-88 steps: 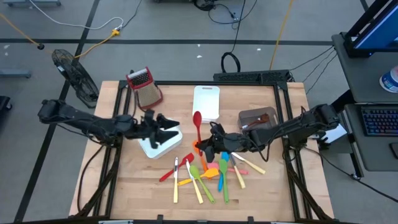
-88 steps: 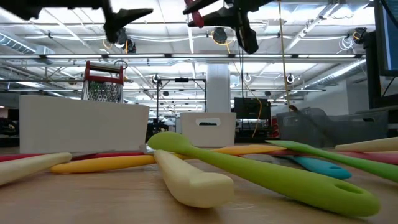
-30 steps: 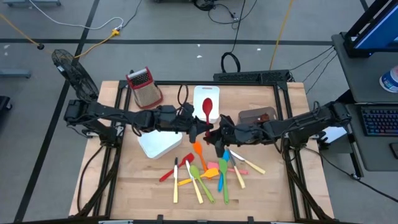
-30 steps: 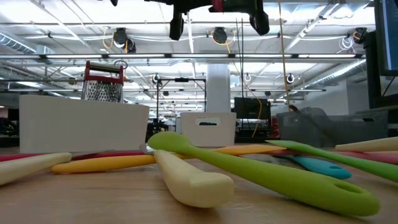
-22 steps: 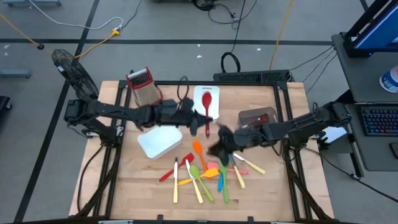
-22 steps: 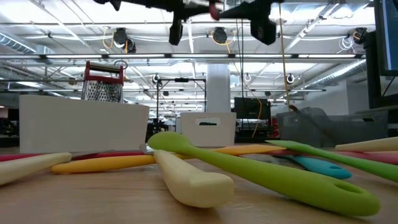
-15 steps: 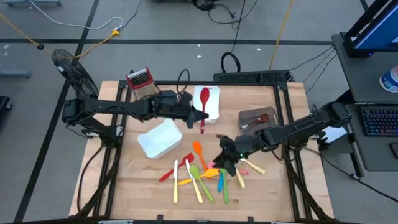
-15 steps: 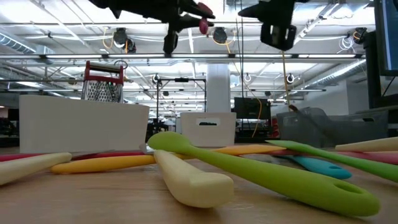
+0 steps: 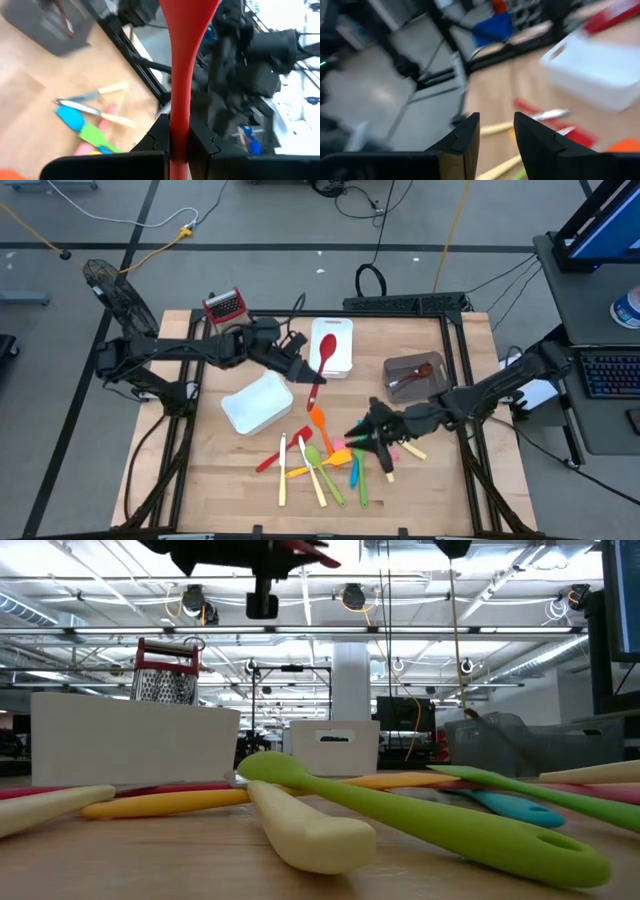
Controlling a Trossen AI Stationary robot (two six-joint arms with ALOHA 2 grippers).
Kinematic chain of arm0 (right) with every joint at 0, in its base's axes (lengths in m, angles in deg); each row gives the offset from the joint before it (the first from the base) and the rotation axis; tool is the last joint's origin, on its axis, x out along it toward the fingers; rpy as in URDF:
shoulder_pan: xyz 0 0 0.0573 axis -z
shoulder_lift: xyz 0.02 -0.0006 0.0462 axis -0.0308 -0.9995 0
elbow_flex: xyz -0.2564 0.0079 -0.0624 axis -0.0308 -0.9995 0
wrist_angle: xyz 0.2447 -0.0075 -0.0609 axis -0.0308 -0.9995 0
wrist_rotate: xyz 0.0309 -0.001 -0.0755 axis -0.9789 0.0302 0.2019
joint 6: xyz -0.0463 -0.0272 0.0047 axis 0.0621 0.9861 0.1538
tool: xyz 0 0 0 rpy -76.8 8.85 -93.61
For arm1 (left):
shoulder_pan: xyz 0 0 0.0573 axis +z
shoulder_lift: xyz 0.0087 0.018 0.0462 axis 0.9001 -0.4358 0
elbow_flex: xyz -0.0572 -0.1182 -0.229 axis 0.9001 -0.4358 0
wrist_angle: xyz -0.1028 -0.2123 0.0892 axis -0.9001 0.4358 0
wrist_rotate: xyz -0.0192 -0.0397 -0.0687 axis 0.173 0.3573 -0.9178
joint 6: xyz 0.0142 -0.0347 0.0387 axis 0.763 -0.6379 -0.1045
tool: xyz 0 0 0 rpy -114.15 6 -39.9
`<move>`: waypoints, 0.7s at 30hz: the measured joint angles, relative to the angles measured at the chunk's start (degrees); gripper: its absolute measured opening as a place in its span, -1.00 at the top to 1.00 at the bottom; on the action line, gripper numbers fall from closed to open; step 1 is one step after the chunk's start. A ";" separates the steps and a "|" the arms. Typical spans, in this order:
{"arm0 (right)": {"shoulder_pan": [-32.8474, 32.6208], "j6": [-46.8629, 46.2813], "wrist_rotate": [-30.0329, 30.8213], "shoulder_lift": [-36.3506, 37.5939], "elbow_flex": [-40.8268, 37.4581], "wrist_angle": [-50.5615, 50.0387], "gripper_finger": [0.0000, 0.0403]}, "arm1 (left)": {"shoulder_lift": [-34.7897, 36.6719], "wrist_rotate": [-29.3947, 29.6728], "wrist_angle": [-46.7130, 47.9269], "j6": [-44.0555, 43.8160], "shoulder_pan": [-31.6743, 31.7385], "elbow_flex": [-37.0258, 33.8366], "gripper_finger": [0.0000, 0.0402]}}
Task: Pick & Place Kitchen Items
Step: Put the red serving spoon into the black bin
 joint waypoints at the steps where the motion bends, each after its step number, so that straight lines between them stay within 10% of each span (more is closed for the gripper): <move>1: -0.21 2.06 2.26 0.87 0.00 -0.18 0.48 | 0.02 -0.33 0.06 -0.86 -0.39 0.00 0.90; 21: -1.17 58.38 3.11 5.02 0.00 10.13 0.76 | -0.28 1.81 -12.03 -24.44 -4.32 0.00 0.90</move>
